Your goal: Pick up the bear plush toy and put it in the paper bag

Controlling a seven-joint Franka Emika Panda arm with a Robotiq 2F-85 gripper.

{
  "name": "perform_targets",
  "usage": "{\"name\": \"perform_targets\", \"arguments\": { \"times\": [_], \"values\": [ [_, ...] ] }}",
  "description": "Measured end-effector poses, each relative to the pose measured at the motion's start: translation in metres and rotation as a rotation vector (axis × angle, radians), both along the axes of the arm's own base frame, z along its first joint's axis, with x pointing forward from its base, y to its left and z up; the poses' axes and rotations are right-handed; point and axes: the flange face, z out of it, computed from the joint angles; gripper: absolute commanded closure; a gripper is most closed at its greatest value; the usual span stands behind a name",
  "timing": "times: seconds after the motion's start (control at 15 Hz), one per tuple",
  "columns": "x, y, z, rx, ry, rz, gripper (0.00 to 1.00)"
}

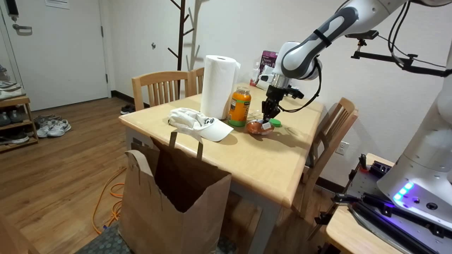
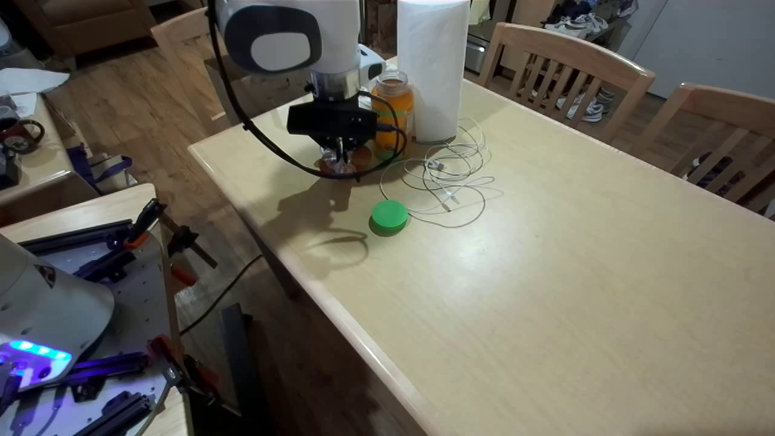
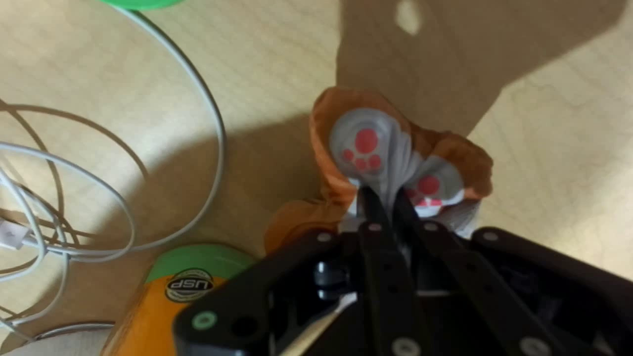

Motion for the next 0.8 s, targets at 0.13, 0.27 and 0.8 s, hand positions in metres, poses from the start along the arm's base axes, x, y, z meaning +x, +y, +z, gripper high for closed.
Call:
{"name": "perform_targets", "arguments": {
  "times": [0.13, 0.27, 0.8],
  "values": [
    [0.001, 0.002, 0.006, 0.001, -0.012, 0.004, 1.0],
    [0.002, 0.009, 0.019, 0.003, -0.036, 0.017, 0.99],
    [-0.029, 0.103, 0.14, 0.01, -0.13, 0.235, 0.97]
  ]
}}
